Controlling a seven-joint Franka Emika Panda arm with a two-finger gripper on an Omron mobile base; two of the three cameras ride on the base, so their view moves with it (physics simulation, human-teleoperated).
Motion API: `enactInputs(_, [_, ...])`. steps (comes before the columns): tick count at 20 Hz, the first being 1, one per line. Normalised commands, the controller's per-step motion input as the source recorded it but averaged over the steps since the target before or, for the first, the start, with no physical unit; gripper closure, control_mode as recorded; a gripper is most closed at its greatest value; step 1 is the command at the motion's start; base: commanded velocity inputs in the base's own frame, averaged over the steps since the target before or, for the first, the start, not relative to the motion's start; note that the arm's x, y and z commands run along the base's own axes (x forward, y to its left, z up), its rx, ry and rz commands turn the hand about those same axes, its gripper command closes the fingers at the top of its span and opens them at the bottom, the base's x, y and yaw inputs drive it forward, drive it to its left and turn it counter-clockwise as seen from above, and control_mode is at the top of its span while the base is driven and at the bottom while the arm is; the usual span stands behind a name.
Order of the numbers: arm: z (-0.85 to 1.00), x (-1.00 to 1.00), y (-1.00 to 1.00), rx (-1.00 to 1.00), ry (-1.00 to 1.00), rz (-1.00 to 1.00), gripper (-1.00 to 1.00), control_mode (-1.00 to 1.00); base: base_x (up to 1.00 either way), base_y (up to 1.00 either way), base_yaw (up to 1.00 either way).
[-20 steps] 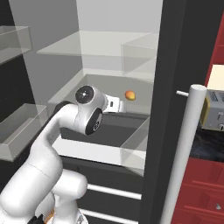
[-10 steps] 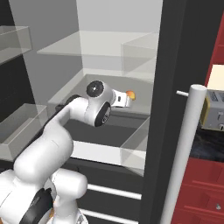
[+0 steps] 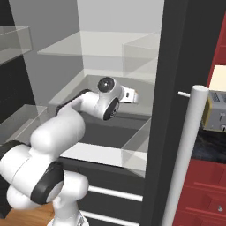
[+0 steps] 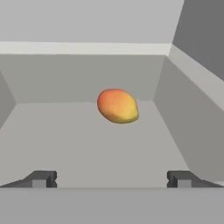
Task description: Retrieve the tangerine and mango from the fridge and place them into the bowl on the dining table.
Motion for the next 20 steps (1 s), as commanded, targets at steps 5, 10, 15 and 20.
enactInputs(5, [-0.09,0.41,-0.21,0.02,0.00,0.00,-1.00,-1.00,0.00,0.00,0.00])
enactInputs(10, [-0.13,0.31,-0.20,0.02,0.00,0.00,-1.00,-1.00,0.00,0.00,0.00])
enactInputs(15, [-0.09,0.47,-0.04,0.00,0.00,0.00,-1.00,-1.00,0.00,0.00,0.00])
enactInputs(20, [-0.15,0.35,-0.02,0.00,0.01,0.00,-1.00,-1.00,0.00,0.00,0.00])
